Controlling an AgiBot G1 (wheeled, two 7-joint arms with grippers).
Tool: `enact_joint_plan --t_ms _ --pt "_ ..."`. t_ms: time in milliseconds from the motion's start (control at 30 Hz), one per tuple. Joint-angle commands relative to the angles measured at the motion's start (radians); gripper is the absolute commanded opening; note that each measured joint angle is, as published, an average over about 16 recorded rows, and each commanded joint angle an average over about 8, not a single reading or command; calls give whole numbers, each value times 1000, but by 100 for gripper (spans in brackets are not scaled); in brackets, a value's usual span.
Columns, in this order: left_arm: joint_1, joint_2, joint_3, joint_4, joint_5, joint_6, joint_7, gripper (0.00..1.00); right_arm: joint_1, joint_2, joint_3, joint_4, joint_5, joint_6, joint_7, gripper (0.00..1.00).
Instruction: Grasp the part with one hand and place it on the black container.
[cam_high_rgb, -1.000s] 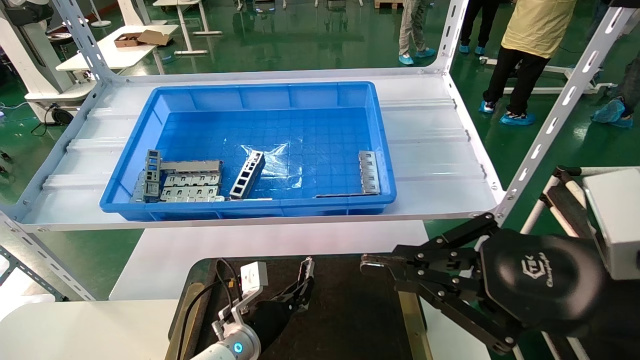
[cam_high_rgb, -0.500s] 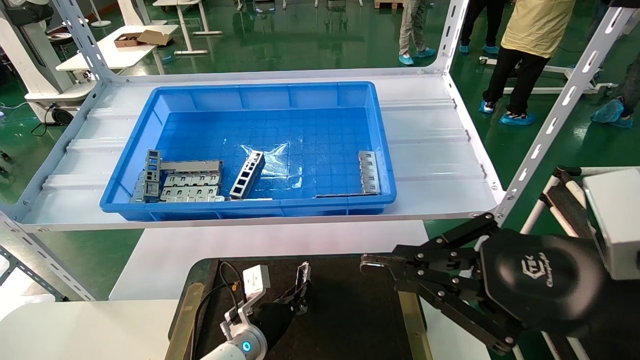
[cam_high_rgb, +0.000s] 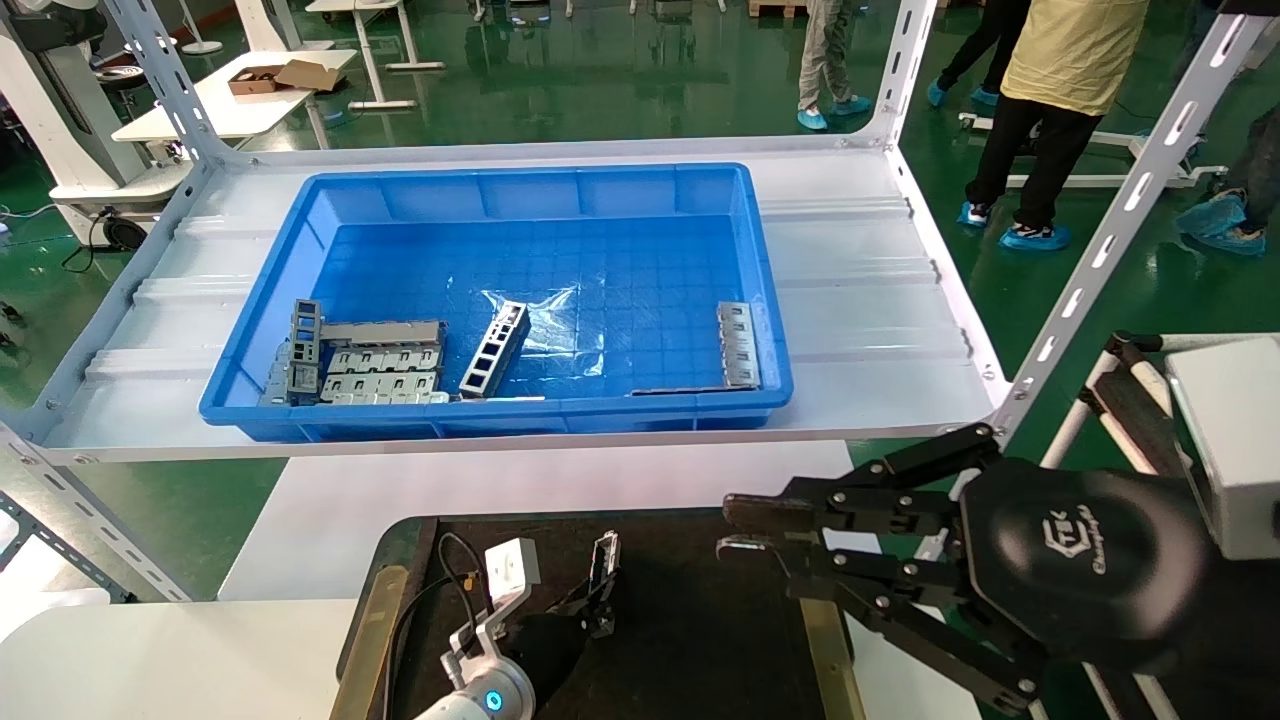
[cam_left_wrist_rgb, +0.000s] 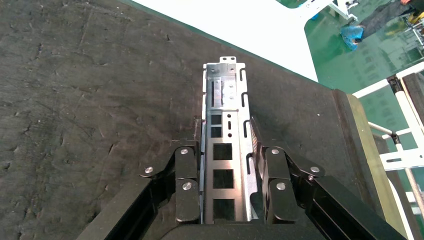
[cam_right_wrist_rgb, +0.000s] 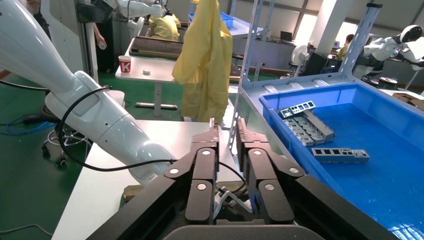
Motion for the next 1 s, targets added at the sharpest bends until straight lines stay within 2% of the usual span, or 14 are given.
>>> enact_joint_plan --t_ms 33,200,367,733,1000 --pt "0 1 -1 2 1 0 -1 100 0 0 0 0 0 0 0 100" --pt "0 -16 -6 -35 12 17 3 100 0 0 0 0 0 0 0 100" --pt "12 -68 -16 -115 31 62 15 100 0 0 0 0 0 0 0 100" --pt "42 -267 -52 -348 57 271 69 100 0 0 -1 0 0 0 0 100" --pt "66 -409 -117 -481 30 444 136 100 0 0 -1 0 1 0 0 100"
